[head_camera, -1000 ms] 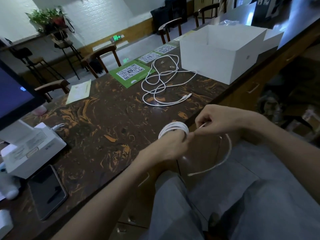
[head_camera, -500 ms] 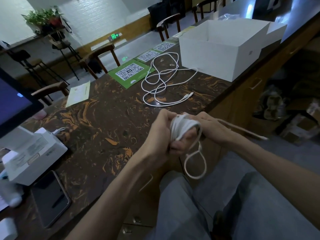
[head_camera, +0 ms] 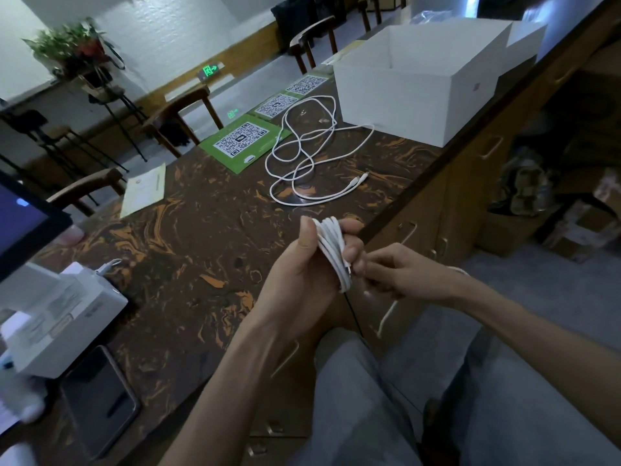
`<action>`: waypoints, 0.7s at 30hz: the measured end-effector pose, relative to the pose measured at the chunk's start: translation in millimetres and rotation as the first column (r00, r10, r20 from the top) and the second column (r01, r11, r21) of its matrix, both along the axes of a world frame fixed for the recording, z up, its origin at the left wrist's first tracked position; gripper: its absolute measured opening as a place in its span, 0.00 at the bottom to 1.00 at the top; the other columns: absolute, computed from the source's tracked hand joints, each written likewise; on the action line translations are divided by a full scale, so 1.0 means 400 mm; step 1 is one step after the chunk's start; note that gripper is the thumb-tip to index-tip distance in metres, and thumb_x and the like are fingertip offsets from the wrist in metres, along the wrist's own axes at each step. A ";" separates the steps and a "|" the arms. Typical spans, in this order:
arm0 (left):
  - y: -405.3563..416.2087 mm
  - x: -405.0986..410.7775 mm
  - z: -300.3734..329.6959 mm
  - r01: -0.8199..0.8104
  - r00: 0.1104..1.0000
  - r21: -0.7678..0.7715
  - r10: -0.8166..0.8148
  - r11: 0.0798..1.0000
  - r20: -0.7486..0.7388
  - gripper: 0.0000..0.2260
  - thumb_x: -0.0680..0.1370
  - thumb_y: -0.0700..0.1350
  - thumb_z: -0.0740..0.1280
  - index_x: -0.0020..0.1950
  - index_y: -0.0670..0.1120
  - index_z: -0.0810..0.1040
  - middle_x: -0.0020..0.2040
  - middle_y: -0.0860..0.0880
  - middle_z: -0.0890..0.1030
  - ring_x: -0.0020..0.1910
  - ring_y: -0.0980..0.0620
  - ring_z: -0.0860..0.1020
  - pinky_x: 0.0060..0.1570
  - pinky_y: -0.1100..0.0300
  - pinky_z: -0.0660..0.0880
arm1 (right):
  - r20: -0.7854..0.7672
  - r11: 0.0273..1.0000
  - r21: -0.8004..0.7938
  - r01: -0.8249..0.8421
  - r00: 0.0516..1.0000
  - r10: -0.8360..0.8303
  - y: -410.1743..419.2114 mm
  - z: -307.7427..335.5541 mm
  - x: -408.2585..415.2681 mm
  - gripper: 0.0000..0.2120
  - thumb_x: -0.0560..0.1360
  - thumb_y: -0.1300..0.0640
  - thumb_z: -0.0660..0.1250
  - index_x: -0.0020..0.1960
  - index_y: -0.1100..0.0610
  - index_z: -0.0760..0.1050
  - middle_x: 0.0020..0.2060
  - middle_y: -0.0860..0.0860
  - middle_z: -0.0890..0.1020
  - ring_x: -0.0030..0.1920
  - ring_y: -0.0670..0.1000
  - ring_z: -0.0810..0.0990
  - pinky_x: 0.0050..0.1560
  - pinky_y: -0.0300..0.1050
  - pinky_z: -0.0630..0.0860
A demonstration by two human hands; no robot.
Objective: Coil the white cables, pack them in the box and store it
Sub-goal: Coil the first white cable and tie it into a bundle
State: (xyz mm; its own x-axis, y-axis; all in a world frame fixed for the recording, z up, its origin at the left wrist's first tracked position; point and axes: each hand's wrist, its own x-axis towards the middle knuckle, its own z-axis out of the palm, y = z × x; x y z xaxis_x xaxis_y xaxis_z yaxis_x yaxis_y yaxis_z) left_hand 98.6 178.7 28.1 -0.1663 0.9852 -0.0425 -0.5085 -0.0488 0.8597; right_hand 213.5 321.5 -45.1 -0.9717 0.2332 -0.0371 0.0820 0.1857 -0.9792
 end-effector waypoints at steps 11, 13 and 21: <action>0.046 0.052 -0.075 -0.287 -0.015 0.050 0.048 0.957 -0.999 0.16 0.83 0.49 0.57 0.65 0.41 0.72 0.58 0.44 0.76 0.59 0.49 0.75 0.60 0.56 0.71 | 0.071 0.932 0.355 -0.067 0.997 0.044 -0.006 0.060 0.013 0.10 0.74 0.59 0.72 0.44 0.44 0.76 0.45 0.51 0.83 0.46 0.48 0.82 0.50 0.45 0.80; 0.057 0.054 -0.072 -0.346 -0.089 0.098 0.071 0.933 -0.993 0.15 0.83 0.50 0.57 0.61 0.40 0.75 0.52 0.45 0.77 0.52 0.50 0.75 0.55 0.56 0.71 | 0.078 0.875 0.483 -0.033 0.997 -0.005 -0.006 0.050 0.022 0.15 0.74 0.60 0.71 0.42 0.41 0.72 0.41 0.43 0.80 0.43 0.41 0.80 0.44 0.33 0.76; 0.069 0.001 -0.072 -0.430 -0.343 -0.288 -0.450 0.855 -0.824 0.20 0.85 0.53 0.49 0.48 0.46 0.76 0.37 0.49 0.77 0.35 0.51 0.78 0.35 0.54 0.76 | 0.049 0.712 0.702 -0.034 0.999 -0.001 -0.010 0.026 0.029 0.15 0.75 0.65 0.66 0.43 0.44 0.73 0.49 0.43 0.72 0.48 0.42 0.72 0.48 0.35 0.72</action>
